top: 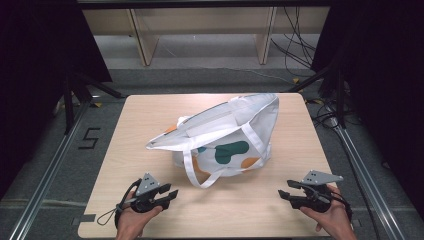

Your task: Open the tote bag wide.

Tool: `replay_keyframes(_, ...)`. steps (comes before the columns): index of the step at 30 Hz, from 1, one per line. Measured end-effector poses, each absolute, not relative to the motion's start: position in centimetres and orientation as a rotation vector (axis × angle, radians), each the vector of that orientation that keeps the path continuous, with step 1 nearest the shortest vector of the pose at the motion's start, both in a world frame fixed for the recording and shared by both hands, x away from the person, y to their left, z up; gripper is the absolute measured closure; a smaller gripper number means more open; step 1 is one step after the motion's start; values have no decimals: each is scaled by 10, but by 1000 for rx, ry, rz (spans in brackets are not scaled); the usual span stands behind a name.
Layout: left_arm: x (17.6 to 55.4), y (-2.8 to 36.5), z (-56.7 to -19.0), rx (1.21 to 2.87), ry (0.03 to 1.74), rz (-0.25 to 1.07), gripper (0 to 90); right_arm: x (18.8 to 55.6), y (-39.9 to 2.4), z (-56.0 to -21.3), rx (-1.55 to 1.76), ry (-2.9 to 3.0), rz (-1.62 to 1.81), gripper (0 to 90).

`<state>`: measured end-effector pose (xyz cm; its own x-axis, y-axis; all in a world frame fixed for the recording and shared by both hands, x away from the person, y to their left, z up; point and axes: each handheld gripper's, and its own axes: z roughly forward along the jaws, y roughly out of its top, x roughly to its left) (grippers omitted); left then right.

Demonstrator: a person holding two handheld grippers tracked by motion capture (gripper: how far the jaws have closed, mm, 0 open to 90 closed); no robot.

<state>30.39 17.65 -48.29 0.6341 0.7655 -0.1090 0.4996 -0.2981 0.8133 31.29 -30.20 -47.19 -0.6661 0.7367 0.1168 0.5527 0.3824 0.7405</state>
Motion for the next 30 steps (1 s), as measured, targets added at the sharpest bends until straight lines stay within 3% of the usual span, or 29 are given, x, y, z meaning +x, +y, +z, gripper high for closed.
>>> replay_keyframes(4,308,179,-471,1984,939,399,879,321,-297,-452,931,2425,1160,881)
replay_keyframes(19,319,179,-438,1916,908,327,894,356,-268,-391,802,2438,1191,900)
replay_keyframes(30,336,171,-400,1908,857,349,893,369,-256,-349,754,2388,1256,900)
